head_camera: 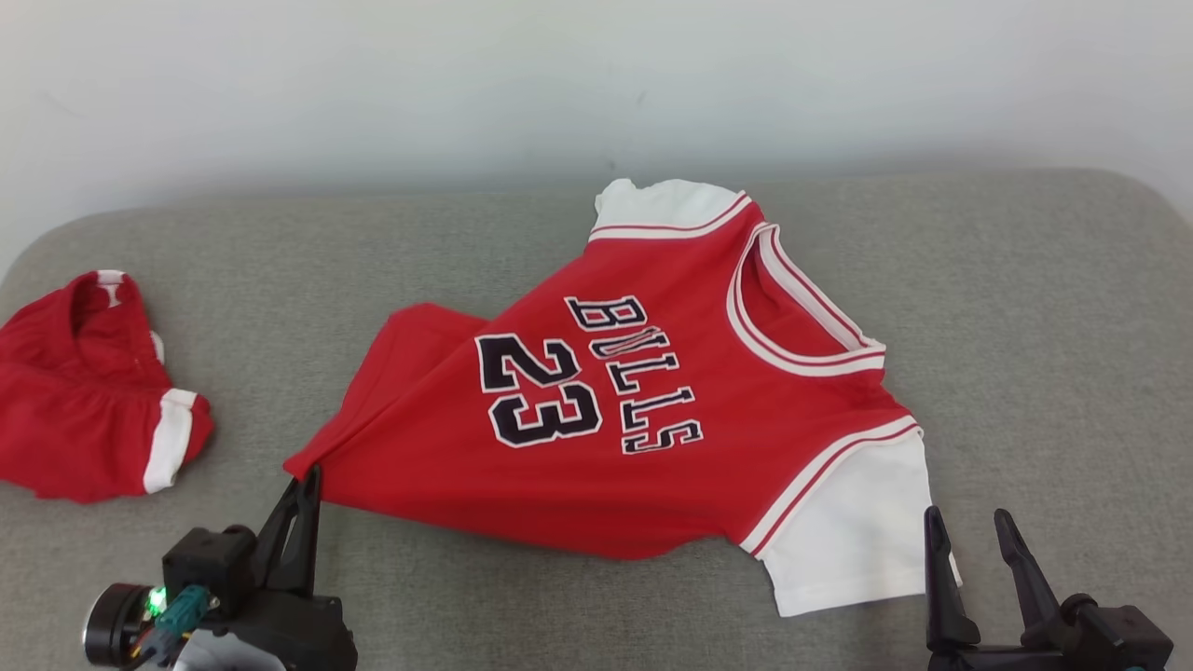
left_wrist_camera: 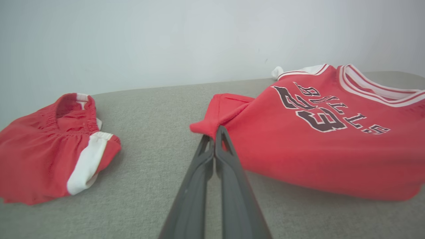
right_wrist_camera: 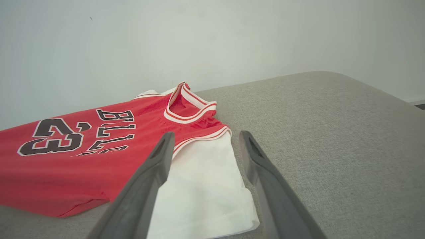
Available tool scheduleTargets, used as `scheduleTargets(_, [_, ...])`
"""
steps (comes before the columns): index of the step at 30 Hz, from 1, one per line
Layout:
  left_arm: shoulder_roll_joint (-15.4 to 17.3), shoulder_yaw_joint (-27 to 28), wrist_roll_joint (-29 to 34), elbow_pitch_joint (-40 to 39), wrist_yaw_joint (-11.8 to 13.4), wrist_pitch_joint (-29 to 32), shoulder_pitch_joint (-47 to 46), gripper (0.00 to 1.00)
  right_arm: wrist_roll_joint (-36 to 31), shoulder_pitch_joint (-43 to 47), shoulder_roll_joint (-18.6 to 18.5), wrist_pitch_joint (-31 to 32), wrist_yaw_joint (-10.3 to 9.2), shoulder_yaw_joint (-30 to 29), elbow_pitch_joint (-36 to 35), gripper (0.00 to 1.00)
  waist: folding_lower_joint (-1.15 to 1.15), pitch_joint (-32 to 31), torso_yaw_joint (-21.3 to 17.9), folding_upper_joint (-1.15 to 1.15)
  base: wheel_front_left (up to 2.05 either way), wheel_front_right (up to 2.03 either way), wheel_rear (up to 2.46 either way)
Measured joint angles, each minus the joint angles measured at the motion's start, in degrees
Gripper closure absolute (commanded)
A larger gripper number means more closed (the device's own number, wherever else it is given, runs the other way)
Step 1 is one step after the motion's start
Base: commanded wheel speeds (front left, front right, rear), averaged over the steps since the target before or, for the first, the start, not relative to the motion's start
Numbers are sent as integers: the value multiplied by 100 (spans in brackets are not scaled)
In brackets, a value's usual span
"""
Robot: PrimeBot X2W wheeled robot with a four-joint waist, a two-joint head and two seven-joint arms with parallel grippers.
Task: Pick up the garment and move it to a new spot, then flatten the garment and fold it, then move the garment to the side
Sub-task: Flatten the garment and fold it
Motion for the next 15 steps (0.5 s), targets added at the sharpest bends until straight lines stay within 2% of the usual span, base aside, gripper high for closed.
scheduleTargets(3, [90, 21, 1, -520, 163, 221, 274, 100, 0, -2, 0, 0, 0, 24, 5, 0, 0, -29, 80, 0, 0, 0, 0])
scheduleTargets(6, [166, -12, 4, -862, 218, 405, 353, 100, 0, -10, 1, 0, 0, 77, 29, 0, 0, -33, 44, 0, 0, 0, 0])
scheduleTargets(11, [167, -153, 91, -1125, 181, 595, 63, 100, 0, -109, 1, 0, 0, 88, 55, 0, 0, 28, -137, 0, 0, 0, 0])
scheduleTargets(15, [114, -328, 193, -1092, 37, 704, -502, 100, -1, -209, 0, 0, 0, 93, 63, 0, 0, 119, -337, 0, 0, 0, 0])
